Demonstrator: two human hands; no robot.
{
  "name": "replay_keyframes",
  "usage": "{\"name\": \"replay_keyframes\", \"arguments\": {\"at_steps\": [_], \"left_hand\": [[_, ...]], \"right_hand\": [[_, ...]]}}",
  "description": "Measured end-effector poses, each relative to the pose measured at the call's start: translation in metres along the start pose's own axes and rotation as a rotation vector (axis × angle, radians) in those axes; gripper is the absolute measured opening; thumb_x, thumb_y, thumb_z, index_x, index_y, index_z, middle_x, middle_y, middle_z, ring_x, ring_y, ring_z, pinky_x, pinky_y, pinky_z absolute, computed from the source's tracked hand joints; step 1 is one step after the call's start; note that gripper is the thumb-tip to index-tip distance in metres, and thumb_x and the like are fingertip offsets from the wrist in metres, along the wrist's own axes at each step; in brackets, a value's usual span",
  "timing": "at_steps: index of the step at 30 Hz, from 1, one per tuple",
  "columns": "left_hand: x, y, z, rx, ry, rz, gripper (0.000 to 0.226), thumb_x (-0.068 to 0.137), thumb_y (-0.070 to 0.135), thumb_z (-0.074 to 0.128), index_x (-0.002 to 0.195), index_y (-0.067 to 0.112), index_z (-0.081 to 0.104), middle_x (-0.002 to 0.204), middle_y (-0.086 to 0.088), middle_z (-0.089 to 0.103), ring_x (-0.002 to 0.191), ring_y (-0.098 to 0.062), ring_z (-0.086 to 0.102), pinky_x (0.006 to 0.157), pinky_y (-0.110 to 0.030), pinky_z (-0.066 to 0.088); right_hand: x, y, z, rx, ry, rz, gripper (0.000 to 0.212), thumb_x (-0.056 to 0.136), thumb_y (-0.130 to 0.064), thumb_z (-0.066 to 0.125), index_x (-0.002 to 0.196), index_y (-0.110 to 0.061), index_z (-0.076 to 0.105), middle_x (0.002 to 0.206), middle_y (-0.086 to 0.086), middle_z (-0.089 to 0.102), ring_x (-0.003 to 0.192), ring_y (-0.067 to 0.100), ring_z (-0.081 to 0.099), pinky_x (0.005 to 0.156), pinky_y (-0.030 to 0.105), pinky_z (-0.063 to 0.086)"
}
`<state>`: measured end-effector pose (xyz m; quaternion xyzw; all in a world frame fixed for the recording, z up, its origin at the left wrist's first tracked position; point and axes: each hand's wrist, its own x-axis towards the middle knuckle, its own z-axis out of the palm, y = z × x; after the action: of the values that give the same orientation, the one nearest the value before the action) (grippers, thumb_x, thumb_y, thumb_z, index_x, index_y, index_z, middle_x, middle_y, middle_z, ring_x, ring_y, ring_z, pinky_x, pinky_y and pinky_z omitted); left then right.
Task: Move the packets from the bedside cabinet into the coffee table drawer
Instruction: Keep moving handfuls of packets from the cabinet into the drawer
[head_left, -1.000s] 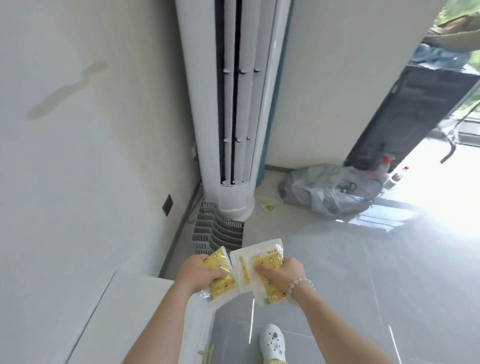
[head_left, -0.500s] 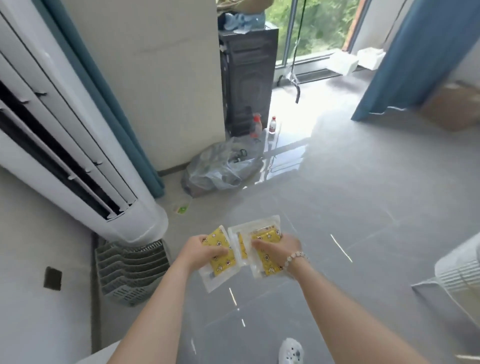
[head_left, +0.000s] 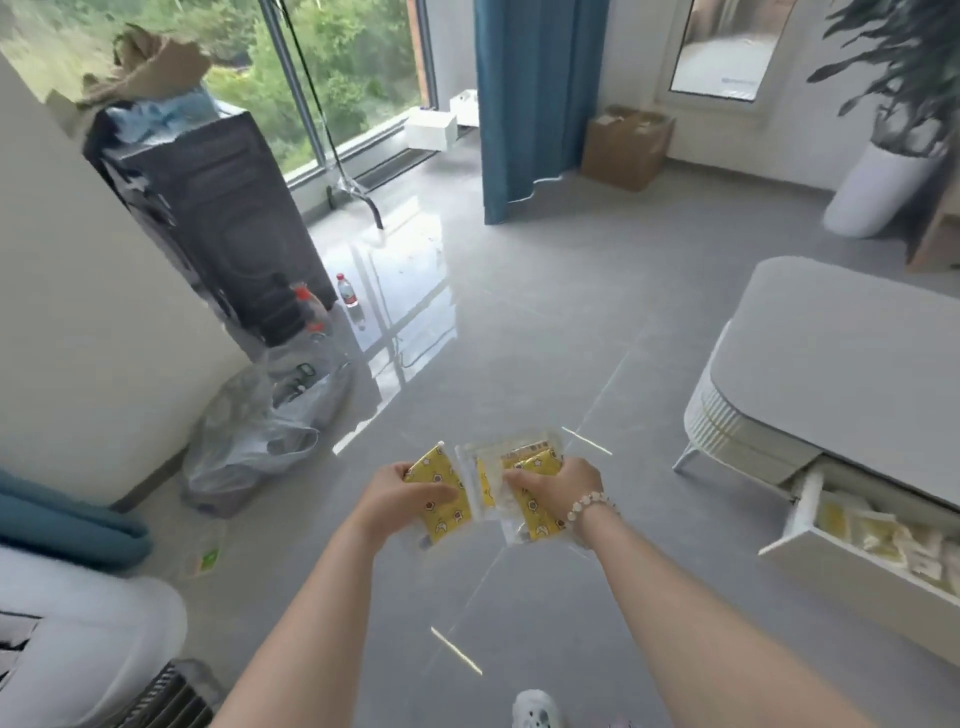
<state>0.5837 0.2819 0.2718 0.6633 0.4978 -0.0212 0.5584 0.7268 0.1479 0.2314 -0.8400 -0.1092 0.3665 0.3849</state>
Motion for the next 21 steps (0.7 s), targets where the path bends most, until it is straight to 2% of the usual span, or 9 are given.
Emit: {"name": "replay_keyframes", "arguments": {"at_steps": [2, 6, 9, 11, 14, 17, 19, 21], "left_hand": [[0.011, 0.022, 0.023, 0.025, -0.037, 0.006, 0.015, 0.075, 0.013, 0.077, 0.079, 0.017, 0.063, 0.074, 0.001, 0.065, 0.061, -0.009, 0.059, 0.053, -0.016, 0.044], [0.028, 0.063, 0.073, 0.099, -0.104, 0.051, 0.015, 0.077, 0.014, 0.075, 0.074, 0.020, 0.062, 0.069, 0.005, 0.061, 0.059, -0.006, 0.056, 0.045, -0.010, 0.041], [0.037, 0.088, 0.107, 0.165, -0.185, 0.079, 0.017, 0.072, 0.013, 0.078, 0.073, 0.020, 0.062, 0.075, -0.001, 0.063, 0.067, -0.014, 0.059, 0.059, -0.020, 0.047], [0.044, 0.101, 0.128, 0.212, -0.227, 0.089, 0.020, 0.067, 0.016, 0.080, 0.071, 0.021, 0.061, 0.074, 0.000, 0.063, 0.069, -0.016, 0.060, 0.063, -0.024, 0.047], [0.055, 0.119, 0.160, 0.265, -0.299, 0.117, 0.019, 0.074, 0.011, 0.076, 0.070, 0.019, 0.060, 0.072, 0.000, 0.061, 0.064, -0.014, 0.057, 0.059, -0.023, 0.046], [0.066, 0.137, 0.191, 0.324, -0.385, 0.149, 0.018, 0.068, 0.014, 0.079, 0.071, 0.016, 0.062, 0.077, -0.004, 0.063, 0.068, -0.018, 0.059, 0.063, -0.026, 0.048], [0.075, 0.151, 0.213, 0.370, -0.432, 0.174, 0.016, 0.073, 0.012, 0.077, 0.071, 0.016, 0.062, 0.077, -0.004, 0.063, 0.069, -0.018, 0.060, 0.063, -0.025, 0.048], [0.084, 0.168, 0.237, 0.406, -0.482, 0.202, 0.016, 0.077, 0.009, 0.074, 0.071, 0.016, 0.060, 0.076, -0.003, 0.063, 0.065, -0.014, 0.058, 0.060, -0.022, 0.047]], "right_hand": [[0.010, 0.007, -0.026, 0.020, 0.047, 0.017, 0.040, 0.066, -0.046, 0.078, 0.082, -0.011, 0.066, 0.086, 0.004, 0.068, 0.087, 0.021, 0.067, 0.077, 0.032, 0.056], [0.026, 0.028, -0.074, 0.089, 0.143, 0.080, 0.044, 0.065, -0.049, 0.078, 0.082, -0.011, 0.064, 0.087, 0.004, 0.068, 0.086, 0.021, 0.066, 0.074, 0.031, 0.053], [0.033, 0.047, -0.101, 0.154, 0.208, 0.136, 0.048, 0.064, -0.051, 0.077, 0.084, -0.010, 0.064, 0.088, 0.004, 0.068, 0.087, 0.022, 0.065, 0.073, 0.031, 0.052], [0.036, 0.059, -0.116, 0.198, 0.239, 0.173, 0.046, 0.064, -0.052, 0.077, 0.080, -0.012, 0.059, 0.086, 0.004, 0.065, 0.089, 0.022, 0.065, 0.071, 0.031, 0.051], [0.039, 0.074, -0.138, 0.249, 0.293, 0.233, 0.046, 0.063, -0.053, 0.077, 0.070, -0.016, 0.052, 0.081, 0.002, 0.061, 0.083, 0.021, 0.061, 0.065, 0.027, 0.045], [0.041, 0.088, -0.161, 0.324, 0.367, 0.286, 0.048, 0.061, -0.055, 0.077, 0.063, -0.019, 0.046, 0.078, 0.001, 0.058, 0.079, 0.020, 0.058, 0.059, 0.024, 0.041], [0.043, 0.095, -0.175, 0.380, 0.414, 0.324, 0.051, 0.062, -0.056, 0.077, 0.060, -0.020, 0.041, 0.071, -0.002, 0.052, 0.078, 0.020, 0.055, 0.053, 0.022, 0.037], [0.046, 0.102, -0.191, 0.437, 0.466, 0.355, 0.050, 0.063, -0.056, 0.077, 0.061, -0.020, 0.042, 0.073, 0.000, 0.054, 0.082, 0.023, 0.058, 0.057, 0.024, 0.043]]}}
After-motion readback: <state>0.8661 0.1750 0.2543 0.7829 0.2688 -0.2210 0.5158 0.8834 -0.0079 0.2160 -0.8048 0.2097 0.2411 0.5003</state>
